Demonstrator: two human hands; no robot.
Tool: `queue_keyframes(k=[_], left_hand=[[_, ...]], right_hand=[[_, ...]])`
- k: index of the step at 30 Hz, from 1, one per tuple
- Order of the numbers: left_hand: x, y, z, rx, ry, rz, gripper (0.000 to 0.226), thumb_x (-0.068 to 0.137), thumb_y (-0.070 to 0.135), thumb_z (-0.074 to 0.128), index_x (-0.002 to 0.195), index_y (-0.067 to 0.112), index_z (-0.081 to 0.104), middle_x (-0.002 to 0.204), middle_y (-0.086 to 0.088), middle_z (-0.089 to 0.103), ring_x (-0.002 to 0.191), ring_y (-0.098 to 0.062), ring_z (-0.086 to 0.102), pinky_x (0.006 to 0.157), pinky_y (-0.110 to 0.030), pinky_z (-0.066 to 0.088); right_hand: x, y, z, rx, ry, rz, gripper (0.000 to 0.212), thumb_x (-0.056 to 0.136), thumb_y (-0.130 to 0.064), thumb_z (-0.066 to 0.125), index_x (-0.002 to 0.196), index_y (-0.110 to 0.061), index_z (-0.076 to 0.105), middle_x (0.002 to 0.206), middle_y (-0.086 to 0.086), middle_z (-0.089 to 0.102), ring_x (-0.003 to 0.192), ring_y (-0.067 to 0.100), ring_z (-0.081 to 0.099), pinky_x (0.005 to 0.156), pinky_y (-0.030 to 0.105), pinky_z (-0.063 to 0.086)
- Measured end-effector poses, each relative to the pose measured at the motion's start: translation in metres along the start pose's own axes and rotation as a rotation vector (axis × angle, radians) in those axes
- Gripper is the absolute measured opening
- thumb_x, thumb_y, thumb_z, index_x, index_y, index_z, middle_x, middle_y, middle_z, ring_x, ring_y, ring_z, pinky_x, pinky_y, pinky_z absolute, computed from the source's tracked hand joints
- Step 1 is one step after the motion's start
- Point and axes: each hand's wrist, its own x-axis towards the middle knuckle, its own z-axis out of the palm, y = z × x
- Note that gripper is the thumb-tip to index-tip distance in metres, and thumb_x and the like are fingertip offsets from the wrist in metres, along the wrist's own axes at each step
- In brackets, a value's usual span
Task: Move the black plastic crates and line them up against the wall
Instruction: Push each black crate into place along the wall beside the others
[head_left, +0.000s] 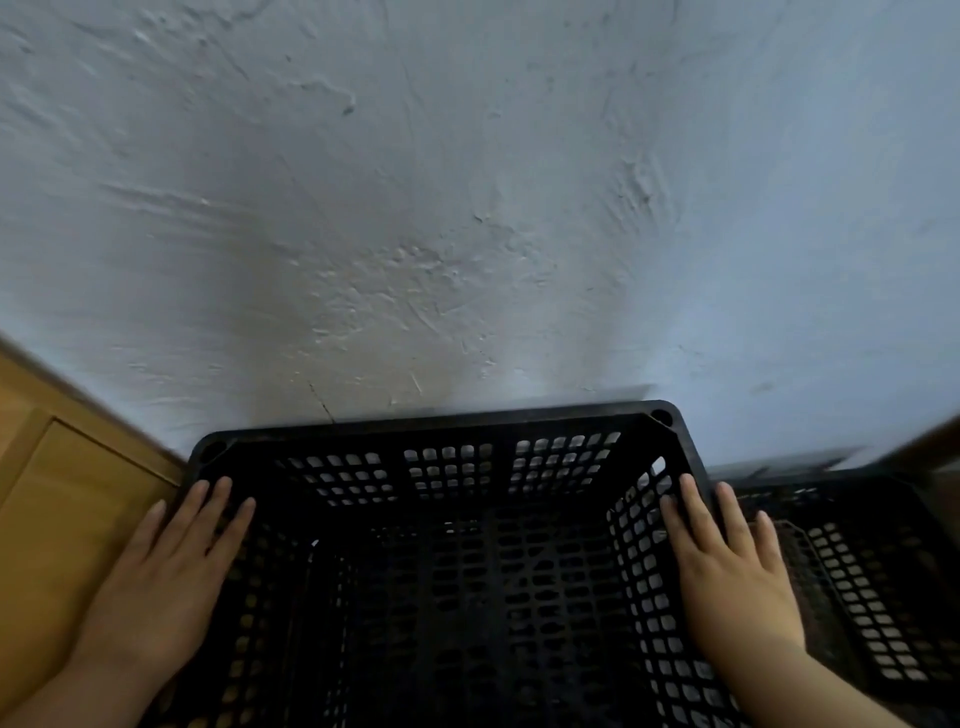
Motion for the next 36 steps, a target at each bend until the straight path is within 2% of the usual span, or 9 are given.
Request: queue_keyframes(k=[4,9,14,17,22,25,27,32,36], left_hand=[[0.014,0.025,-0.027,0.052,-0.001,0.011,0.102,0.02,0.018,0.085,0.117,0.004,0.06,0.129,-0.023,0.055,0.129,-0.032,0.03,0.116,-0.032,-0.013],[0.046,0.104,-0.091,0.04,0.088,0.049,0.096,0.029,0.019,0.084,0.121,0.006,0.058,0.132,-0.02,0.053,0.126,-0.028,0.032,0.116,-0.032,-0.013],[0.064,0.228,-0.164,0.008,0.181,0.178,0.096,0.038,0.021,0.084,0.128,0.008,0.052,0.137,-0.018,0.049,0.127,-0.027,0.03,0.115,-0.031,-0.014],[0.059,0.329,-0.208,-0.002,0.244,0.274,0.091,0.042,0.023,0.08,0.128,0.009,0.051,0.137,-0.018,0.049,0.129,-0.027,0.029,0.115,-0.033,-0.013],[0.024,0.527,-0.265,-0.035,0.342,0.479,0.089,0.044,0.025,0.08,0.127,0.012,0.053,0.138,-0.016,0.049,0.13,-0.027,0.028,0.114,-0.035,-0.008],[-0.011,0.653,-0.291,-0.075,0.353,0.631,0.089,0.043,0.027,0.081,0.126,0.012,0.054,0.135,-0.015,0.052,0.129,-0.026,0.029,0.113,-0.036,-0.005],[-0.037,0.734,-0.305,-0.09,0.335,0.748,0.09,0.04,0.032,0.083,0.124,0.013,0.057,0.133,-0.013,0.055,0.127,-0.025,0.031,0.113,-0.035,-0.006],[-0.108,0.915,-0.325,-0.052,0.3,1.016,0.078,0.049,0.035,0.071,0.125,0.017,0.057,0.133,-0.01,0.056,0.13,-0.026,0.039,0.114,-0.035,-0.007],[-0.153,1.033,-0.344,-0.052,0.314,1.202,0.083,0.048,0.033,0.074,0.127,0.017,0.055,0.136,-0.01,0.053,0.126,-0.026,0.049,0.111,-0.037,0.0]], right_hand=[[0.001,0.001,-0.015,0.058,-0.035,0.06,0.088,0.041,-0.01,0.076,0.128,-0.012,0.057,0.142,0.01,0.046,0.146,0.018,-0.01,0.115,0.038,-0.007],[-0.012,0.044,-0.048,0.174,-0.088,0.204,0.067,0.064,-0.028,0.044,0.128,-0.014,0.056,0.139,0.009,0.051,0.135,0.025,0.025,0.112,0.038,-0.002],[-0.058,0.128,-0.078,0.178,0.028,0.296,0.072,0.087,-0.024,0.042,0.146,-0.022,0.002,0.15,0.0,-0.015,0.14,0.017,-0.016,0.1,0.034,-0.032],[-0.108,0.198,-0.092,0.219,-0.031,0.381,0.073,0.092,-0.028,0.037,0.142,-0.023,-0.015,0.142,-0.004,-0.032,0.13,0.016,-0.033,0.089,0.032,-0.041],[-0.219,0.333,-0.108,0.143,-0.07,0.496,0.079,0.067,-0.031,0.072,0.139,-0.019,0.042,0.151,0.007,0.029,0.139,0.029,0.025,0.111,0.043,-0.004],[-0.302,0.42,-0.113,0.186,-0.033,0.621,0.072,0.091,-0.024,0.043,0.148,-0.025,-0.002,0.147,-0.003,-0.023,0.133,0.017,-0.026,0.093,0.035,-0.039],[-0.356,0.476,-0.116,0.174,-0.072,0.763,0.072,0.093,-0.021,0.034,0.145,-0.025,-0.015,0.139,-0.006,-0.035,0.128,0.012,-0.035,0.086,0.033,-0.042],[-0.487,0.602,-0.134,-0.009,-0.09,1.055,0.081,0.073,-0.021,0.063,0.146,-0.023,0.028,0.154,0.0,0.005,0.145,0.026,0.016,0.111,0.043,-0.003],[-0.566,0.675,-0.137,0.001,-0.077,1.195,0.076,0.083,-0.019,0.05,0.149,-0.021,0.014,0.158,0.004,0.001,0.147,0.026,0.002,0.11,0.042,-0.01]])
